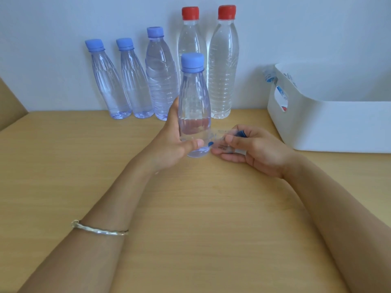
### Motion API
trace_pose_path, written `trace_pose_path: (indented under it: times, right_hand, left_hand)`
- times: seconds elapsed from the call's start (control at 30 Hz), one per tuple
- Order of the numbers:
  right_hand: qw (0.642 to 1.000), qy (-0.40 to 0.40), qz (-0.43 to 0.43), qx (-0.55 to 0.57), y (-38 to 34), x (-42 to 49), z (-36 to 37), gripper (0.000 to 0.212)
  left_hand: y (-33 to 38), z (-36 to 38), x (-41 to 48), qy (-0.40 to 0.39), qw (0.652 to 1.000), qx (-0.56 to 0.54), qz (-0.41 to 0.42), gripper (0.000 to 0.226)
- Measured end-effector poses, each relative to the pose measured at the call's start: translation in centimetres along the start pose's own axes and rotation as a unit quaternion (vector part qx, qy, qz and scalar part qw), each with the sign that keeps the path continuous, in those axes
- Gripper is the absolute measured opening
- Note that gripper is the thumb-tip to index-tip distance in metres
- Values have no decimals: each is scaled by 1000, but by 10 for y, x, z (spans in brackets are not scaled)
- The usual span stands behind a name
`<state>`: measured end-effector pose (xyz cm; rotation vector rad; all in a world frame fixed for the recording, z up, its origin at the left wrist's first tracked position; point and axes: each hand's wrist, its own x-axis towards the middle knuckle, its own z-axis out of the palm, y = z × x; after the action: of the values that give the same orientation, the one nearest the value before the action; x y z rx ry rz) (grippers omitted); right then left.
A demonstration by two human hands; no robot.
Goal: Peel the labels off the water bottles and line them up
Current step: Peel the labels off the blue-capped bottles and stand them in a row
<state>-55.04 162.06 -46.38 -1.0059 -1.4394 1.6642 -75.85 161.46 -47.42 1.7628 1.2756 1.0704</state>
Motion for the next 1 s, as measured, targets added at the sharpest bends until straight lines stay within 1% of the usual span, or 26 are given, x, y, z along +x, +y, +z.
trace_pose_path:
  times: [0.07,0.17,0.3,0.4,0.53,0.67,0.73,0.8,0.87,0.9,1.0]
  right_hand:
    - [1000,2,9,12,-1,0,-3,12]
    - [999,12,19,28,0,1,-5,9]
    - [997,56,12,47,3,3,-6,9]
    - [997,73,3,31,5,5,-2,12]
    - [995,93,-2,43,6,7,-1,15]
    - [984,149,-10,94,5,8,-8,14]
    - [986,156,-24,57,8,8,-7,9]
    - [986,161,-41,16,11,9,-4,8]
    - [985,163,-59,-3,13,8,-1,10]
    - [985,160,-66,-4,13,7,0,10]
    - [983,164,-73,-24,17,5,0,8]
  left_hand:
    - [0,-1,0,-9,1000,-3,-7,105]
    - [-2,-3,1,-29,1000,-2,-11,100]
    - [-2,-10,0,-48,999,-10,-8,91]
    - [-1,-10,-2,-40,999,-24,-11,83]
    - [-1,-8,-3,-36,999,-27,-6,80]
    - [-2,-10,-4,-31,999,-39,-2,79]
    - [-2,-10,-5,-15,999,-36,1,82]
    - [-2,-7,-6,0,999,-34,7,89]
    - [-1,-3,-8,48,998,-42,26,98]
    - [2,-1,-11,96,994,-39,37,97]
    - [14,4,-17,237,967,14,89,79]
